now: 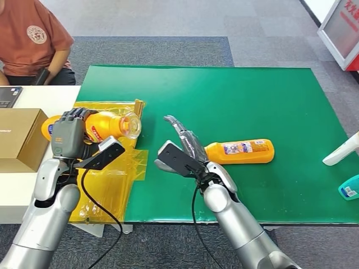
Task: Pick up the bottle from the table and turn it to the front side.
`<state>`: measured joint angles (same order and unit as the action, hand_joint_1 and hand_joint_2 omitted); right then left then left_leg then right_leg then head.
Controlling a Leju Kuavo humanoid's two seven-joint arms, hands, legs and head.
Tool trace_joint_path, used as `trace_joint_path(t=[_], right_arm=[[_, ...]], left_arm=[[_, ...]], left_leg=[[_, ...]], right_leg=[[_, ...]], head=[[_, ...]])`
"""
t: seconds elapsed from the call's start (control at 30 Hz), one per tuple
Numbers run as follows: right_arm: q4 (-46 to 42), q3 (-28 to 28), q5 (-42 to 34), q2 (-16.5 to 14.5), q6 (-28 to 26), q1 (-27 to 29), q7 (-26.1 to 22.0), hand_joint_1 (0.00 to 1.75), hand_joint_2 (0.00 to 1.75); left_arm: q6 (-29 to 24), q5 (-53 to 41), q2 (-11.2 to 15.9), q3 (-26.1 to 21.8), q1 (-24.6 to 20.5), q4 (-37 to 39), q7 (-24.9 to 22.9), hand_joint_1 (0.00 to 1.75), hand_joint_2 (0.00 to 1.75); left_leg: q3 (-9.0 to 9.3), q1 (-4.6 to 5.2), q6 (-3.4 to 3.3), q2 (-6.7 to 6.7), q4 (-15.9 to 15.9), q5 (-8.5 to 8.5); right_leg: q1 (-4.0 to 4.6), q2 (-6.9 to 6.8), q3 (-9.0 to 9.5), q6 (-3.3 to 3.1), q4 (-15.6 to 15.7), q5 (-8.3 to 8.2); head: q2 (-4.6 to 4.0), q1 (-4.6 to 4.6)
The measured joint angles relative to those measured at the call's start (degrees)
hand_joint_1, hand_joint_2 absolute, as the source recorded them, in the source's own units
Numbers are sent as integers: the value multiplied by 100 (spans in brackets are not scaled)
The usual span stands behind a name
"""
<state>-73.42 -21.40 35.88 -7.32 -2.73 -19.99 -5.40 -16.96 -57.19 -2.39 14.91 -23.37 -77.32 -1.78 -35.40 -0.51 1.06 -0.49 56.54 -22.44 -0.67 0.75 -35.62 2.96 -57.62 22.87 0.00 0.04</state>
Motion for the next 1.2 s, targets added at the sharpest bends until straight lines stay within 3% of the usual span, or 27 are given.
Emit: trace_joint_path(t=[0.2, 0.7, 0.97, 1.1, 1.2], right_arm=[[-60, -6, 37, -8, 8, 5, -34, 0, 175], [-728, -738, -180, -91, 403, 66, -273, 0, 175], [-809, -917, -244, -92, 404, 92, -267, 0, 175], [-809, -972, -267, -92, 404, 95, -267, 0, 175], [-816, -1022, -295, -92, 404, 101, -266, 0, 175]], left_arm=[[78, -465, 10, -10, -51, 163, -222, 175, 175], [478, -547, -222, -152, -540, 2664, -224, 175, 175], [387, -520, -327, -175, -659, 3244, -156, 175, 175], [342, -499, -360, -176, -696, 3352, -83, 0, 175], [242, -491, -398, -176, -690, 3414, -22, 0, 175]], left_leg=[[0, 0, 0, 0, 0, 0], [-1, 0, 0, 0, 0, 0], [0, 0, 0, 0, 0, 0], [1, 0, 0, 0, 0, 1], [1, 0, -1, 0, 0, 2]], right_leg=[[0, 0, 0, 0, 0, 0], [0, 0, -1, 0, 0, 0], [0, -1, 2, 0, 0, 0], [0, -1, 3, 0, -1, 0], [0, -1, 4, 0, -1, -1]], head=[[0, -1], [0, 0], [0, -1], [0, -1], [0, 0]])
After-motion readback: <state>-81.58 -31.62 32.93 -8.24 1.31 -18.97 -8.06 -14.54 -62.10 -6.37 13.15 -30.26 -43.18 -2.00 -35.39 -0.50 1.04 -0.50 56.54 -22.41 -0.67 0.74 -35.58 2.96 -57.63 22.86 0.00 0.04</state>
